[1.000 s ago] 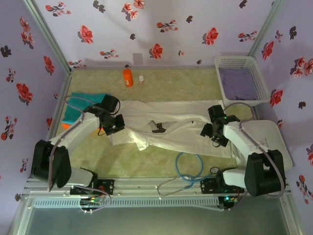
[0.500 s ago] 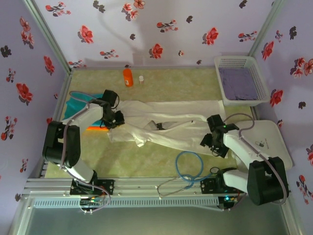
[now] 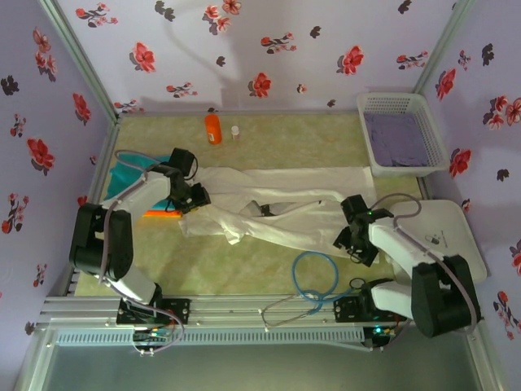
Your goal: Fold and stack the t-shirts
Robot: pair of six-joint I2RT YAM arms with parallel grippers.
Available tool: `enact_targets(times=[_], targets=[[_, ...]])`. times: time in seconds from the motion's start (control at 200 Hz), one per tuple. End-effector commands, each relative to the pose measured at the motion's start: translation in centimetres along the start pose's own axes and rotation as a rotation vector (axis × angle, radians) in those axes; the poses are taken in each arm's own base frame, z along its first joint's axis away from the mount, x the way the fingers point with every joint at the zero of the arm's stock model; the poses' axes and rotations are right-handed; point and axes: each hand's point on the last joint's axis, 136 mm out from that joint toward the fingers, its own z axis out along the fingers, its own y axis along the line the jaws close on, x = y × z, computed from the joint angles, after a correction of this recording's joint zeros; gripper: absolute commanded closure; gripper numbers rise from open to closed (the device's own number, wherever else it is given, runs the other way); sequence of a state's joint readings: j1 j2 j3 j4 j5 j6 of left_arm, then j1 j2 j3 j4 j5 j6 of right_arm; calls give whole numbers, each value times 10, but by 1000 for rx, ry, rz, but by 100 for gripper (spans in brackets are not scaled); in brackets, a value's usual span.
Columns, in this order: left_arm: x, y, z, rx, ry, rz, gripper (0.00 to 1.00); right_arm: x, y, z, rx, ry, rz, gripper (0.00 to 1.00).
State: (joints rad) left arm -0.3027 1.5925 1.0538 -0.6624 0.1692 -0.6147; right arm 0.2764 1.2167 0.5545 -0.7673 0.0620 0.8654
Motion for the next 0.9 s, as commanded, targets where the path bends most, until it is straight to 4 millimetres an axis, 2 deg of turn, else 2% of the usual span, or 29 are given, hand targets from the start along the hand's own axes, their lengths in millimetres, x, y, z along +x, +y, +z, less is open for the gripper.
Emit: enact_targets(times=[0.0, 0.175, 0.29, 0.345, 0.39, 0.42, 0.53, 0.665, 0.895], targets=[[-1, -4, -21, 22, -15, 28, 58, -4, 12, 9, -27, -21, 35, 34], [7, 2, -29, 18, -12, 25, 55, -14, 16, 13, -17, -56, 40, 58], [17, 8, -32, 22, -18, 5, 55, -23, 20, 5, -5, -84, 13, 74], [24, 11, -32, 24, -17, -3, 57, -28, 23, -1, -3, -95, 6, 79], [29, 14, -31, 25, -17, -7, 58, -33, 27, -6, -6, -103, 1, 94], [33, 16, -32, 25, -17, -9, 59, -35, 31, -9, -12, -105, -7, 98], [49, 14, -34, 36, -8, -5, 59, -43, 42, -16, -25, -103, -26, 100], [70, 0, -33, 67, -4, 9, 59, -47, 52, -18, -48, -100, -33, 100], [102, -38, 0, 165, 1, -14, 59, -48, 52, -16, -43, -96, -38, 100]])
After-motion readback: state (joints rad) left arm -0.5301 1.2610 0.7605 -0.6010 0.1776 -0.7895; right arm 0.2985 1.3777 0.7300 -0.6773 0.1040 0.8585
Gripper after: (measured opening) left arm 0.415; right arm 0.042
